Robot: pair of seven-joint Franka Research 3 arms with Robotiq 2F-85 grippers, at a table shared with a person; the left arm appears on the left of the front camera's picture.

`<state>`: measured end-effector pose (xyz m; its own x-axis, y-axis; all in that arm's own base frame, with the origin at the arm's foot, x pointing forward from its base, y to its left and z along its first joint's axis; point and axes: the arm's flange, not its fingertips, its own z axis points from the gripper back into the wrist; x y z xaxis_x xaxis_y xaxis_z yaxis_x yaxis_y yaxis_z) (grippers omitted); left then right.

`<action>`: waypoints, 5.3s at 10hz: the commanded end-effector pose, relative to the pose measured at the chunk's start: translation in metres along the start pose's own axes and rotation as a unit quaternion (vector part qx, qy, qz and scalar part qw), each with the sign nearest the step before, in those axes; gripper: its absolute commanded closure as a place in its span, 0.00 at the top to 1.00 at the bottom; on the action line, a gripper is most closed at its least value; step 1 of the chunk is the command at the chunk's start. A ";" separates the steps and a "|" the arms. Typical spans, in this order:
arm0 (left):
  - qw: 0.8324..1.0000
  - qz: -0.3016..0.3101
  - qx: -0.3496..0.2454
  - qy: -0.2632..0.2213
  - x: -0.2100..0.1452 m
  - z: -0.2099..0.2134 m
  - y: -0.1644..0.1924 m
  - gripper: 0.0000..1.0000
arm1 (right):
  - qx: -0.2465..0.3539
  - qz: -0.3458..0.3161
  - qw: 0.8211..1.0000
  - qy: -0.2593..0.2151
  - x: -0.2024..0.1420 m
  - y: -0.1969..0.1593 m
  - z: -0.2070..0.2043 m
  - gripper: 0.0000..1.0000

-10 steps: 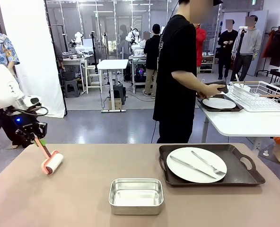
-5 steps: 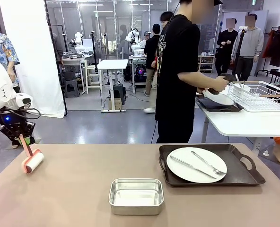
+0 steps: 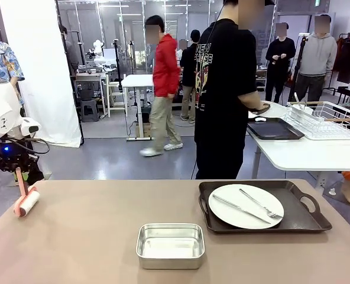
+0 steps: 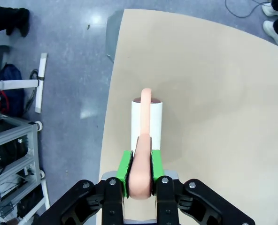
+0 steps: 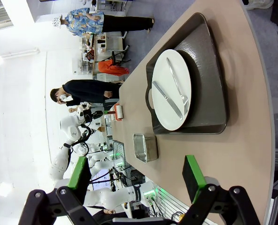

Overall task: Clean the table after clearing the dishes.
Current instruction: When the left (or right) Handle tray is removed, use the left hand (or right hand) to clean the left (or right) side of the table with the Lint Roller, then place the Lint Roller back on top of the Airtight Container.

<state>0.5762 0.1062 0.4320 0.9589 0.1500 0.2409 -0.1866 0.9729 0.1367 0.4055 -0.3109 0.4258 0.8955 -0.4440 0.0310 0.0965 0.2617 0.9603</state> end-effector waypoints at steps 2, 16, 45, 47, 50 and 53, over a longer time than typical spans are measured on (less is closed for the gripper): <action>0.999 -0.003 -0.028 -0.019 -0.013 0.021 -0.003 0.22 | 0.001 -0.002 1.000 -0.001 -0.001 0.003 0.000 1.00; 0.991 -0.011 -0.030 -0.127 -0.016 0.166 0.015 0.22 | 0.001 -0.002 1.000 -0.001 -0.001 0.003 0.000 1.00; 0.636 -0.741 -0.160 -0.143 -0.218 0.293 -0.321 0.22 | 0.001 -0.002 1.000 -0.001 -0.001 0.003 0.000 1.00; 0.636 -0.741 -0.160 -0.143 -0.218 0.293 -0.321 0.22 | 0.001 -0.002 1.000 -0.001 -0.001 0.003 0.000 1.00; 0.641 -0.742 -0.150 -0.131 -0.216 0.278 -0.335 0.22 | 0.001 -0.002 1.000 -0.001 -0.001 0.003 0.000 1.00; 0.638 -0.744 -0.167 -0.110 -0.229 0.250 -0.354 0.22 | 0.001 -0.002 1.000 -0.001 -0.001 0.003 0.000 1.00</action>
<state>0.3767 -0.3112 0.5767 -0.0380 -0.9787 0.2018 0.9852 -0.0029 0.1714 0.4057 -0.3108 0.4258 0.8957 -0.4436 0.0311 0.0964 0.2619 0.9603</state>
